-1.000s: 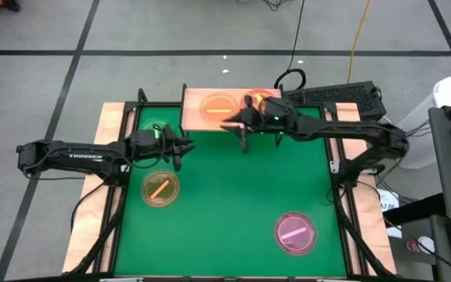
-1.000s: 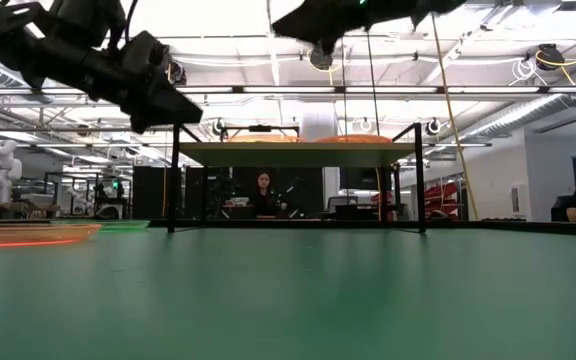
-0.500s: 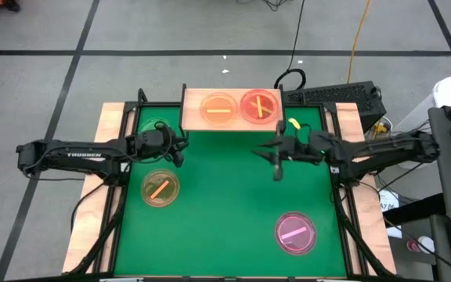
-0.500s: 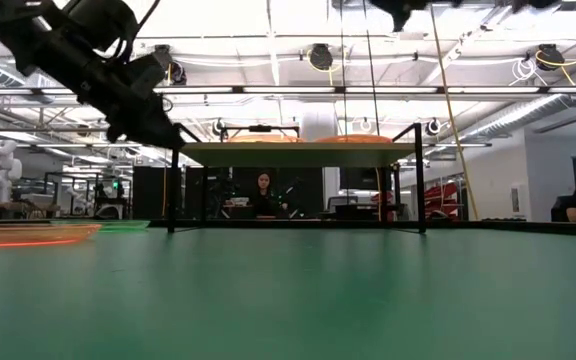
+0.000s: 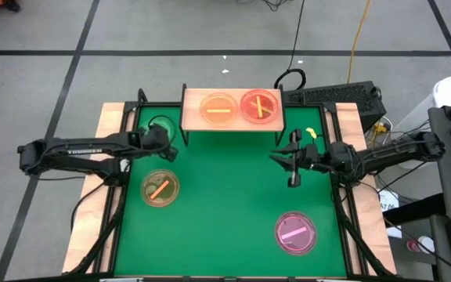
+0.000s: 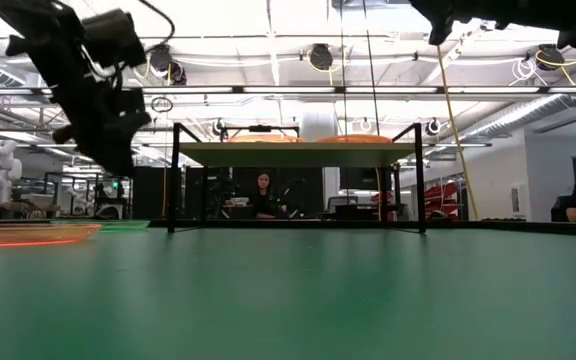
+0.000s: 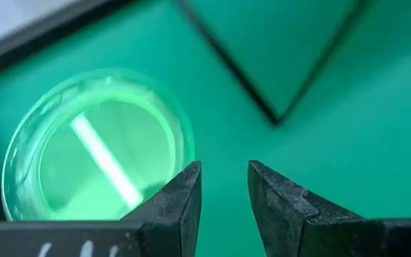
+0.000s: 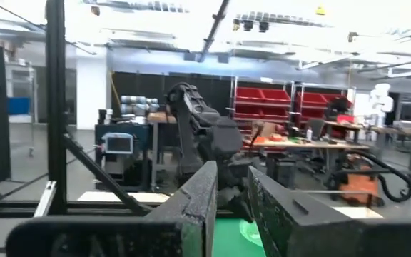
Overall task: Place and stack plates onto a shelf
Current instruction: Stack the green plate on top of the orange plate on the shelf
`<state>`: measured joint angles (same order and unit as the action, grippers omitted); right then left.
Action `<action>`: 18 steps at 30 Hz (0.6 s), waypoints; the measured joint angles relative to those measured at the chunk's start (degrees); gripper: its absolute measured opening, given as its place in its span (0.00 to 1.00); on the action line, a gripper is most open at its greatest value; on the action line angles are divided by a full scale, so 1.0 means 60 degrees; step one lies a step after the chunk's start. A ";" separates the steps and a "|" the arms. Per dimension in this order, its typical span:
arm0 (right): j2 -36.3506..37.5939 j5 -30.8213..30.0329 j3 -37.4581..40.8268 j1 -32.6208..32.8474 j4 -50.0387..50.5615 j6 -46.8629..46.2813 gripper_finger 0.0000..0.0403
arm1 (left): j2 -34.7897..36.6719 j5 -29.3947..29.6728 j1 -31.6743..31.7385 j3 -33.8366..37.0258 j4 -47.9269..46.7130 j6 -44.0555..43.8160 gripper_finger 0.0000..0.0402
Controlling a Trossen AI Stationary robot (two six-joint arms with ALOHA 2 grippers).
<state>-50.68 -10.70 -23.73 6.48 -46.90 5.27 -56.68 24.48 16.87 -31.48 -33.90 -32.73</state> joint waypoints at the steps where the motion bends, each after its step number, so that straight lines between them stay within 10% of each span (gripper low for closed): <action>1: 0.0007 0.0039 0.0000 0.0000 -0.0021 -0.0029 0.16 | -0.0200 -0.0105 0.0100 0.0000 -0.0111 -0.0114 0.30; 18: 0.0004 0.0302 0.0000 0.0324 -0.0007 -0.0016 0.16 | -0.2912 -0.0749 0.0819 0.0004 -0.0366 0.1122 0.30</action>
<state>-50.65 -8.88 -23.73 8.43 -46.94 5.17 -74.15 19.99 21.78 -31.46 -36.10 -26.00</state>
